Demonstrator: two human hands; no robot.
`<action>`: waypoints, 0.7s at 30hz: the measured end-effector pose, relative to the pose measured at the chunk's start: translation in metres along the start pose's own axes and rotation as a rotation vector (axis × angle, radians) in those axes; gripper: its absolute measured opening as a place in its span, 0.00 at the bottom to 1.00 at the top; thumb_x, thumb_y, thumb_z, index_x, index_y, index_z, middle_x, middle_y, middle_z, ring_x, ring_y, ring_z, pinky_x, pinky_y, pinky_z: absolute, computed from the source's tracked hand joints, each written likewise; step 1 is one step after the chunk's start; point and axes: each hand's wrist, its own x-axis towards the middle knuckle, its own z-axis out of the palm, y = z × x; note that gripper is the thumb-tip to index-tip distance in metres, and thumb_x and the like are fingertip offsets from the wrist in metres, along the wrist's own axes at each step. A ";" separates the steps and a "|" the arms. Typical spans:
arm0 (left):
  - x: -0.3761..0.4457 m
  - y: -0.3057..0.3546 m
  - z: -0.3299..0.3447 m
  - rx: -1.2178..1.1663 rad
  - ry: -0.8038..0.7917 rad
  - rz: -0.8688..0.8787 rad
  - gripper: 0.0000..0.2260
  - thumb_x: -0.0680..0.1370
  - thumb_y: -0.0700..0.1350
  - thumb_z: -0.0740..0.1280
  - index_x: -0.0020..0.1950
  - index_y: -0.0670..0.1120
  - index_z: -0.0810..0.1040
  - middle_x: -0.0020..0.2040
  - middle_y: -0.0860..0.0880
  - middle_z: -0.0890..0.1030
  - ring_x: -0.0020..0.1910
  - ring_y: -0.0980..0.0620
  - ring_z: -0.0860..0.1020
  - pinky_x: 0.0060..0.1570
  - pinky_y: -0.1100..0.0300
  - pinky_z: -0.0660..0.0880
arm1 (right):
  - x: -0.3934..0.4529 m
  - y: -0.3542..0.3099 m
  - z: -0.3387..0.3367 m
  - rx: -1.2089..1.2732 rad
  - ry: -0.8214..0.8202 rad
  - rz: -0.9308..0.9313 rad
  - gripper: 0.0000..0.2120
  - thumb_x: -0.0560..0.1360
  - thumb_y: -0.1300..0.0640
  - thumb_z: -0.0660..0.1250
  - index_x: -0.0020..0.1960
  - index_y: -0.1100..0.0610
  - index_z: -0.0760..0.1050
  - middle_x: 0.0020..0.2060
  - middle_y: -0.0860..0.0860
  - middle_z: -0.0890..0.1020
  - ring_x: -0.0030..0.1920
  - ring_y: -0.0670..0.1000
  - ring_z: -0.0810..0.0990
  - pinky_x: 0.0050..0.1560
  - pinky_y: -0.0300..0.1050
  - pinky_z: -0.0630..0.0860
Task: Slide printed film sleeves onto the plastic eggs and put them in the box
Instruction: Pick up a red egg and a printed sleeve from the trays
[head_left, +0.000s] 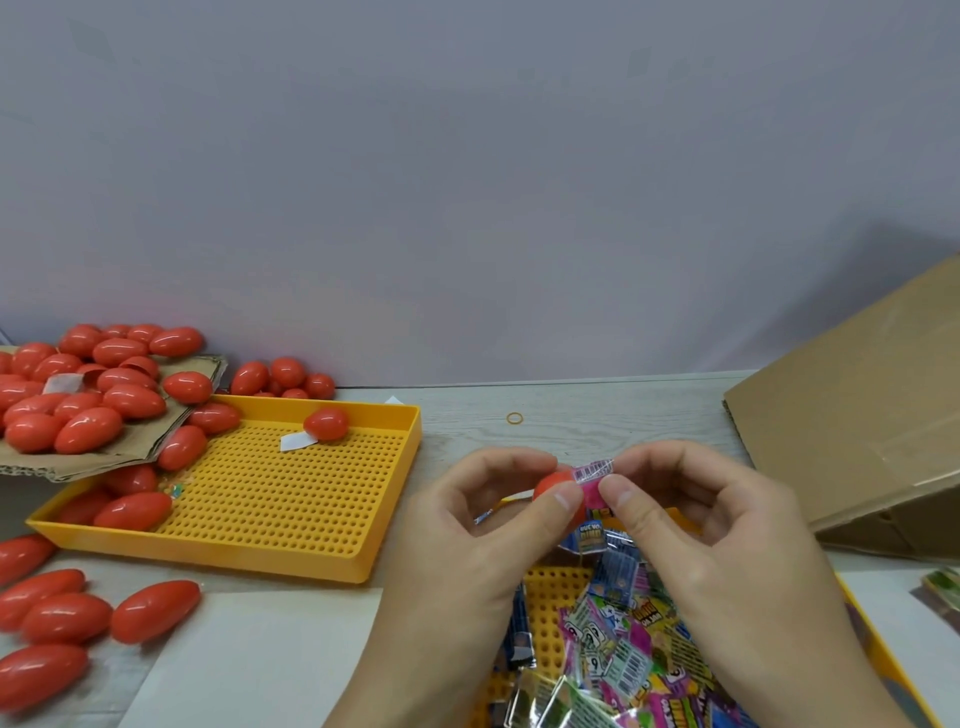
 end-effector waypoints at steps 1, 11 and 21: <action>0.000 0.000 0.001 0.019 0.011 0.002 0.15 0.63 0.49 0.82 0.47 0.50 0.85 0.48 0.47 0.86 0.48 0.47 0.86 0.47 0.58 0.82 | 0.000 0.000 0.000 -0.004 -0.005 -0.002 0.10 0.64 0.45 0.70 0.45 0.40 0.81 0.39 0.43 0.85 0.43 0.43 0.83 0.42 0.32 0.79; -0.003 0.008 0.005 0.130 0.024 0.055 0.20 0.65 0.29 0.77 0.53 0.43 0.78 0.46 0.48 0.86 0.49 0.52 0.85 0.43 0.66 0.80 | -0.002 -0.009 0.001 0.001 0.044 0.040 0.12 0.62 0.37 0.67 0.43 0.37 0.82 0.36 0.43 0.85 0.37 0.42 0.83 0.33 0.31 0.76; -0.004 0.008 0.007 0.182 -0.018 0.098 0.22 0.59 0.41 0.79 0.51 0.46 0.79 0.46 0.50 0.87 0.50 0.55 0.85 0.45 0.67 0.80 | 0.000 -0.012 0.003 0.122 0.075 0.157 0.14 0.58 0.38 0.68 0.40 0.42 0.84 0.23 0.44 0.79 0.24 0.40 0.75 0.25 0.27 0.68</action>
